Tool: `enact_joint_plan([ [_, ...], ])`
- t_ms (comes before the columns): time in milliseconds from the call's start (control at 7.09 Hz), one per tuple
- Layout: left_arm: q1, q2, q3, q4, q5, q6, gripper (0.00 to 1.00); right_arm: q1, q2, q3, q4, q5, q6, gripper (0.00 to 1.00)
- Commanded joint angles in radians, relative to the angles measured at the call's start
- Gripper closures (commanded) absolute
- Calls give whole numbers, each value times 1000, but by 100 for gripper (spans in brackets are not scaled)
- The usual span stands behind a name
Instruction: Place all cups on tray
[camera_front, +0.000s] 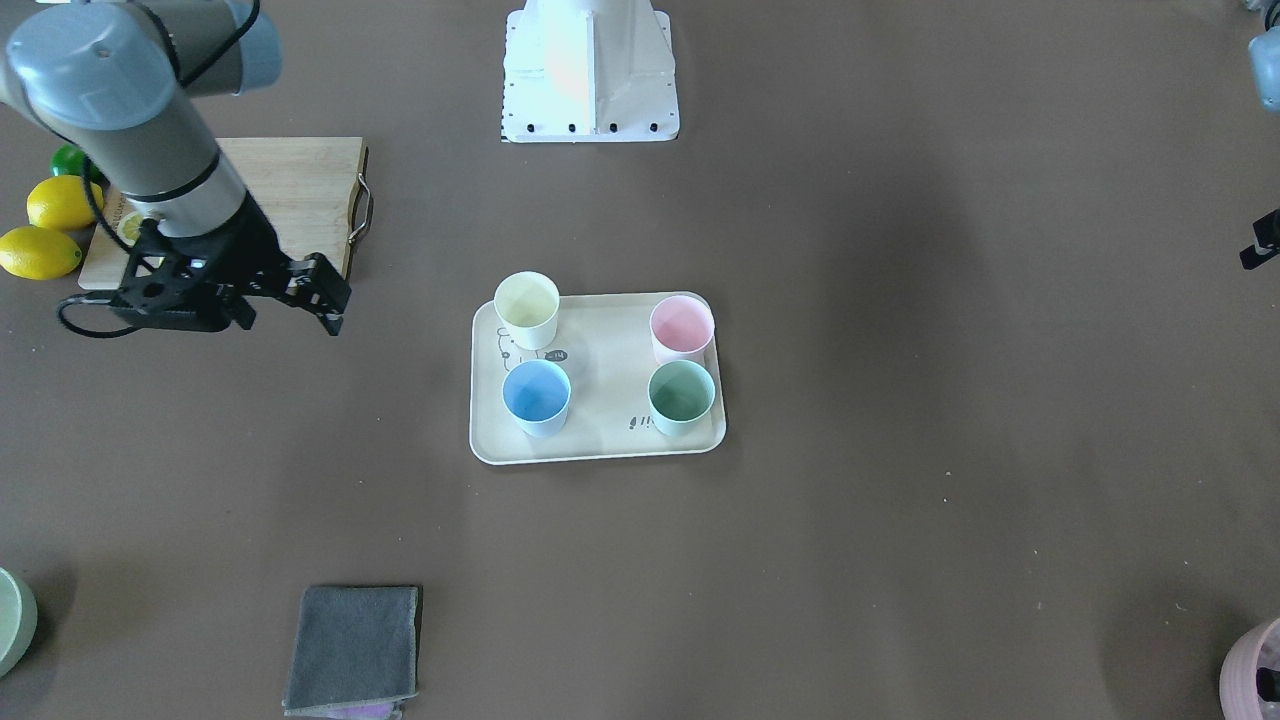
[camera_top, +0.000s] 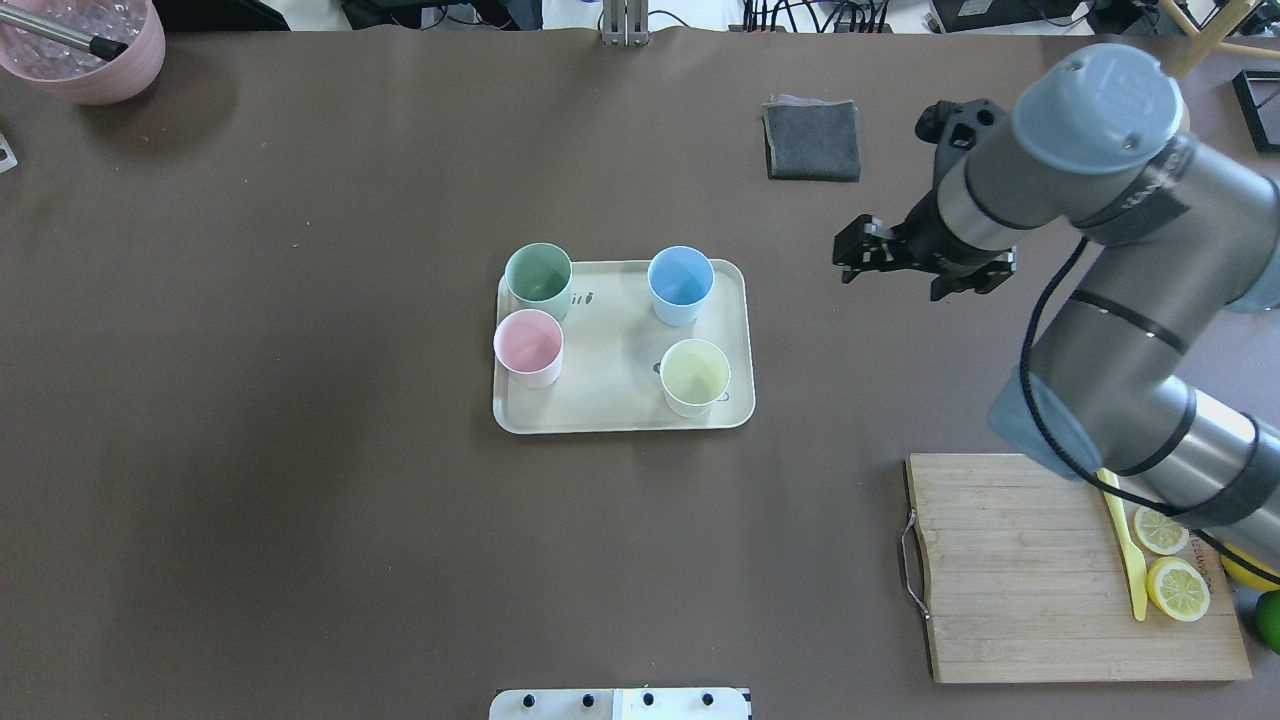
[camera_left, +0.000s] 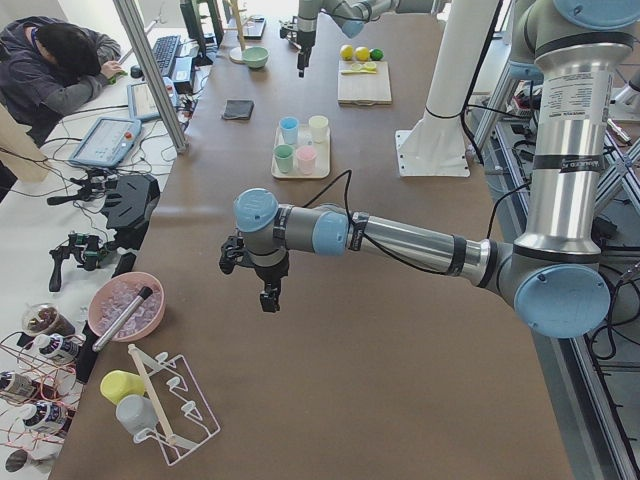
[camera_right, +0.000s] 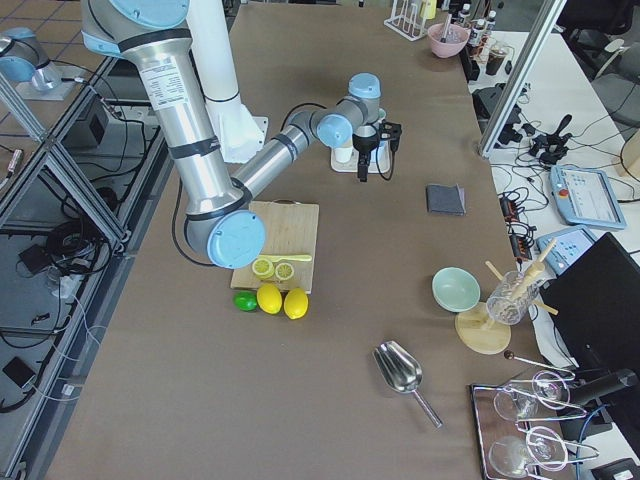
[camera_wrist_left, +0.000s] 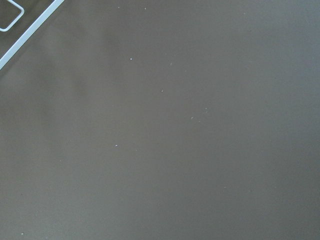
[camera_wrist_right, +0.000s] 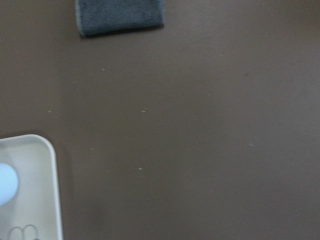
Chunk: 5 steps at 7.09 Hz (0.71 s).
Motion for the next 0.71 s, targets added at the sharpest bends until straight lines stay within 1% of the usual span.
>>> enact_joint_plan([
  [0,-66,2,16,79,2,134,2,192,-155,0,-2,112,-334,0],
  [141,-91,1,17,130,4,200,2,278,-224,1,-2,157,-487,0],
  [282,-103,-4,16,162,5,226,2,355,-297,-3,-4,172,-636,0],
  [423,-103,-4,14,166,5,228,2,425,-359,-3,-4,175,-741,0],
  [564,-114,-5,17,169,4,228,2,487,-391,-3,-25,201,-816,0],
])
